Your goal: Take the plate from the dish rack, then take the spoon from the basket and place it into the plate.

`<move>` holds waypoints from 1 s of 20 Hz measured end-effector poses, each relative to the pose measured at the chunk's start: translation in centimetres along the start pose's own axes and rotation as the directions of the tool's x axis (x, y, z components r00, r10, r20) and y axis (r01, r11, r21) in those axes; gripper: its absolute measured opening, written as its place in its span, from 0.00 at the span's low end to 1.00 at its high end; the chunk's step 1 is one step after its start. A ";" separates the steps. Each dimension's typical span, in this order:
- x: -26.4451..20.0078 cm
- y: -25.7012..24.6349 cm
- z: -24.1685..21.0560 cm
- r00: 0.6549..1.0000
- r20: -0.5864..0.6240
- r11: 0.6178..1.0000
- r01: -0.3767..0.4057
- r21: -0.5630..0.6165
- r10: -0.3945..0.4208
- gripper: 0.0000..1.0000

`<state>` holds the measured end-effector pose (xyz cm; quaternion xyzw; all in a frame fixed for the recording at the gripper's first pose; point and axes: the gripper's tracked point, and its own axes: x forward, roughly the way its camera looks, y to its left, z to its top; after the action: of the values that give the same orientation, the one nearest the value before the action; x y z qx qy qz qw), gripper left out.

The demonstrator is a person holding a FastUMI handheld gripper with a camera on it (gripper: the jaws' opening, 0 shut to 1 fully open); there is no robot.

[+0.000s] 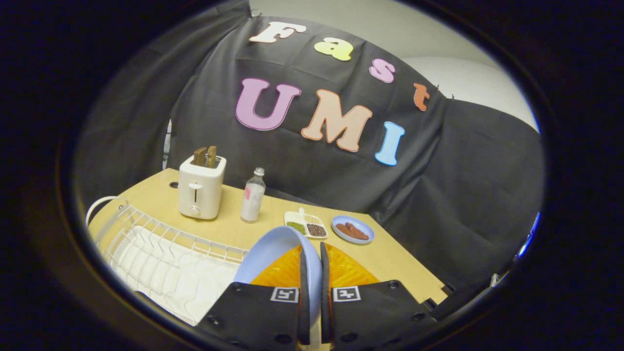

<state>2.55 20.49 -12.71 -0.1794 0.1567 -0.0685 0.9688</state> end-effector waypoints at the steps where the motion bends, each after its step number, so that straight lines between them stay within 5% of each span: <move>1: 0.1 0.2 0.4 1.000 -0.008 1.000 -0.015 -0.004 0.015 0.11; 6: 0.6 0.7 1.4 0.997 -0.058 0.998 -0.057 -0.010 0.057 0.11; 9: -0.1 -1.8 5.6 0.999 0.052 1.000 0.000 -0.015 0.001 0.11; 12: 0.2 -3.2 8.3 0.995 0.093 0.998 -0.031 0.050 0.026 0.11; 20: -2.3 -13.5 2.1 0.994 0.014 0.937 -0.109 0.331 0.111 0.10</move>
<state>0.04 9.05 -5.26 -0.0050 0.1550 -0.0400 0.9871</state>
